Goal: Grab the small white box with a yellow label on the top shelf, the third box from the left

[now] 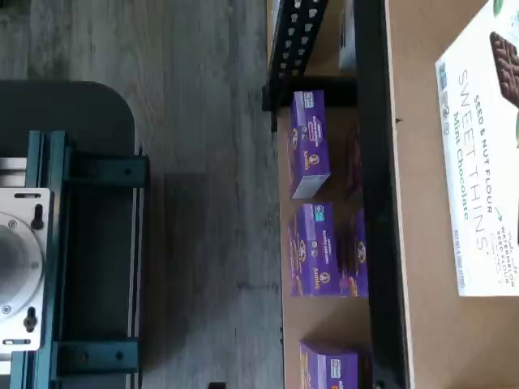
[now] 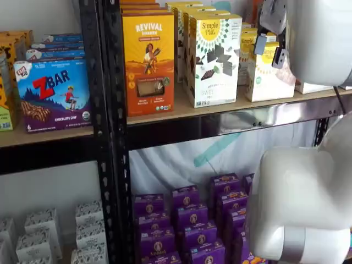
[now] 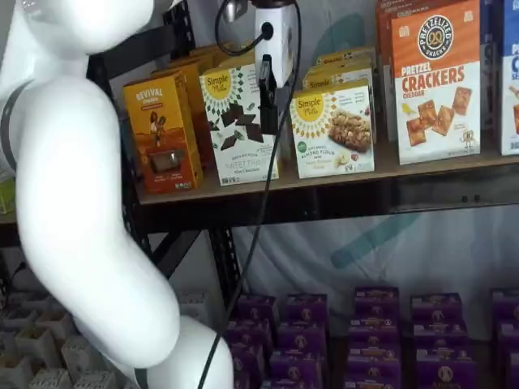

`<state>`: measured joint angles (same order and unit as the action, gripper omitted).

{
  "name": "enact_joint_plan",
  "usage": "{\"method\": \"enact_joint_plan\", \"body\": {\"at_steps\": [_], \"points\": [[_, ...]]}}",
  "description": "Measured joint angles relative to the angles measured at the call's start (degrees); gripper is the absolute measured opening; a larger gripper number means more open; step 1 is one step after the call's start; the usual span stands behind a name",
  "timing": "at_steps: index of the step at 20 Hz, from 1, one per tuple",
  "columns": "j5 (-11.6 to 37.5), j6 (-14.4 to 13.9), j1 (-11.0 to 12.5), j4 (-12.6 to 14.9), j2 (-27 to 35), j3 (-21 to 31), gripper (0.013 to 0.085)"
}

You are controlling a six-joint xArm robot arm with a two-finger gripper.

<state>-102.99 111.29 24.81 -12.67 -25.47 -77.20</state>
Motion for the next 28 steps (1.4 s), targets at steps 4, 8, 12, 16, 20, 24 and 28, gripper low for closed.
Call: {"method": "enact_joint_plan", "body": {"at_steps": [4,8,12,16,20,24,28], "points": [[-2.9,-0.8,-1.7,3.3,2.9,-3.3,0.085],[-3.7,-0.5,-0.5,0.7,5.0,-5.6,0.085],[-0.4,0.1,1.9,-5.0,7.0,-7.8,0.085],[2.8,0.2,1.8,-5.6,8.8,-9.2,0.085],[4.3,0.0,1.0,-4.1,11.5,-11.6,0.085],[5.5,-0.2,-0.5,-0.4,13.7,-13.2,0.085],[6.6,-0.2,-1.5,2.8,15.0,-13.4,0.085]]}}
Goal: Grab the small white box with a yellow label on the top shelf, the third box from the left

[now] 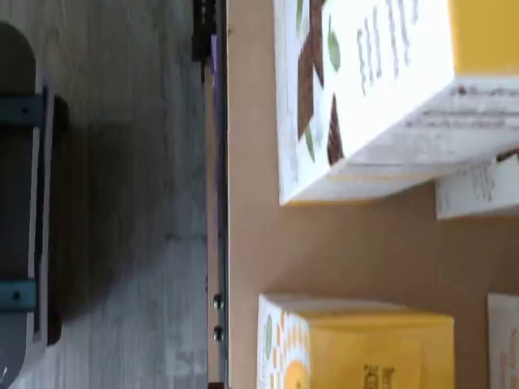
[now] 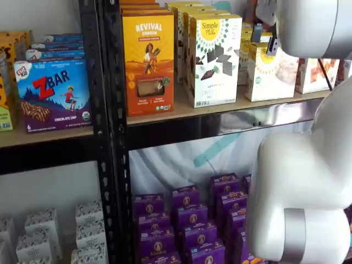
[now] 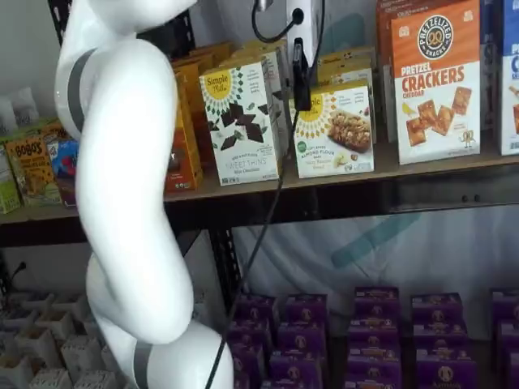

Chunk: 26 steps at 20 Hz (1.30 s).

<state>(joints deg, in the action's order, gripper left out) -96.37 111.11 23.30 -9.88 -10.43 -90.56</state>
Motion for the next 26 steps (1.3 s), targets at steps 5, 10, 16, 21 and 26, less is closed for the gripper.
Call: {"method": "enact_joint_plan", "body": {"at_steps": [5,10,16,21,26], "points": [[-2.1,-0.1,-0.5,2.1,1.9,-1.5,0.085],[-3.8,-0.1,-0.6,2.7,2.7,-2.5,0.085],[-4.1,-0.3,-1.0,3.8,2.2,-1.9,0.085],[-3.5,-0.3,-1.1,4.1,1.1,-0.4,0.085],[-3.5,0.1,-0.5,3.1,0.8,-0.2,0.077]]}}
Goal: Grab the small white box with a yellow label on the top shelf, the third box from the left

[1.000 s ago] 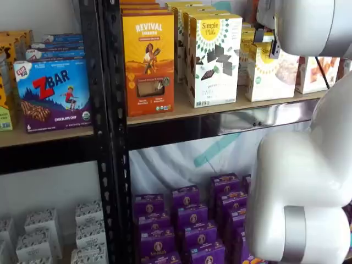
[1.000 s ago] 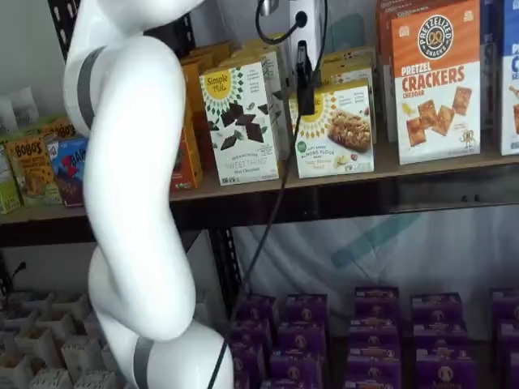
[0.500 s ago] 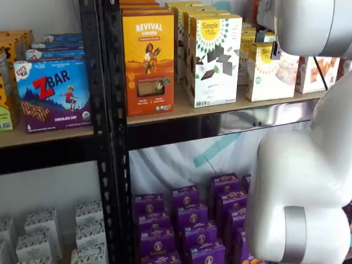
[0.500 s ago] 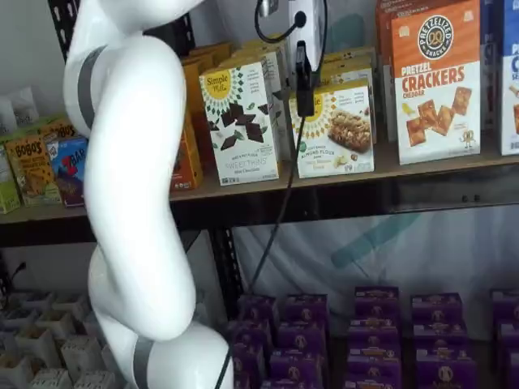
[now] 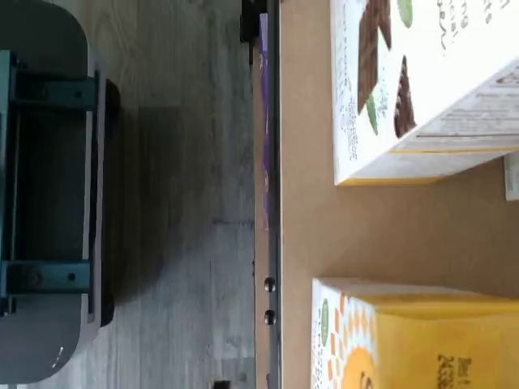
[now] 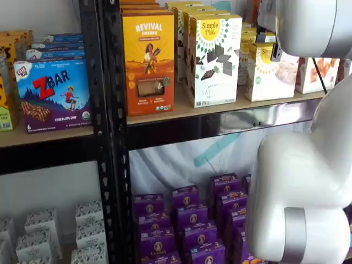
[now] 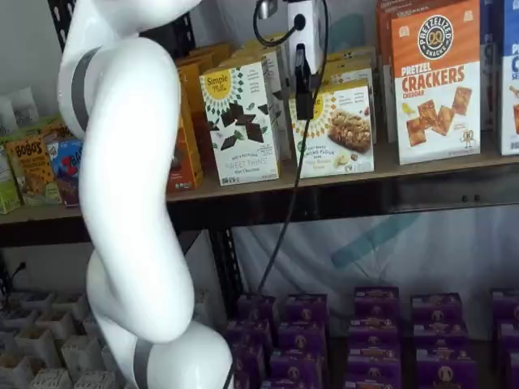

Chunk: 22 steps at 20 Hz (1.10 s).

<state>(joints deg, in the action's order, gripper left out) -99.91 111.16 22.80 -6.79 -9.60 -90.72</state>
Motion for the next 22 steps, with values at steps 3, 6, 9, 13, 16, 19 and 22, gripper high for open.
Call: {"method": "enact_joint_plan", "body": {"at_steps": [3,6,9,13,16,19,22], "points": [[0.3,0.2,0.2,-0.2,-0.2,0.1,0.069],[0.2,0.3,0.5,-0.5,-0.1,-0.2,0.065],[0.1,0.5,0.7,-0.8,0.1,-0.4,0.057],[0.3,0.5,0.6,-0.8,-0.1,-0.1,0.049],[0.7,0.3,0.4,-0.5,-0.3,0.6,0.049],[0.9,0.2,0.3,-0.9,-0.5,1.0,0.045],[0.9,0.1,0.2,-1.1,-0.5,1.2,0.037]]}}
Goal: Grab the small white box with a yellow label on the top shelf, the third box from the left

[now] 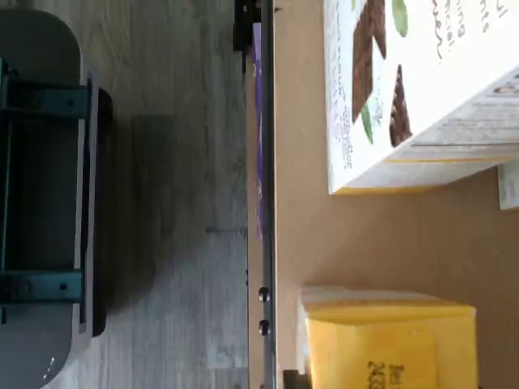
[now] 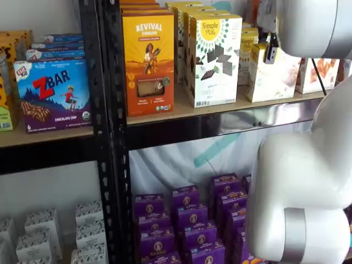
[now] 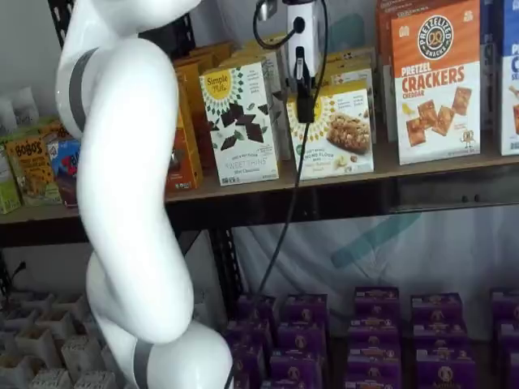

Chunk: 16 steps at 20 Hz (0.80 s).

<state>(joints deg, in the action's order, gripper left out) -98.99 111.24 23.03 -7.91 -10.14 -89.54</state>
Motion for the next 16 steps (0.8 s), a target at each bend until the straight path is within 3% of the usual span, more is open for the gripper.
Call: {"method": "enact_joint_plan", "body": {"at_steps": [3,6,16], "points": [[0.2,-0.1,-0.1,0.0,-0.1,0.3,0.037],[0.5,-0.2,-0.2,0.0,-0.3,0.6,0.029],[0.2,-0.1,-0.3,0.5,-1.2,1.8,0.029]]}}
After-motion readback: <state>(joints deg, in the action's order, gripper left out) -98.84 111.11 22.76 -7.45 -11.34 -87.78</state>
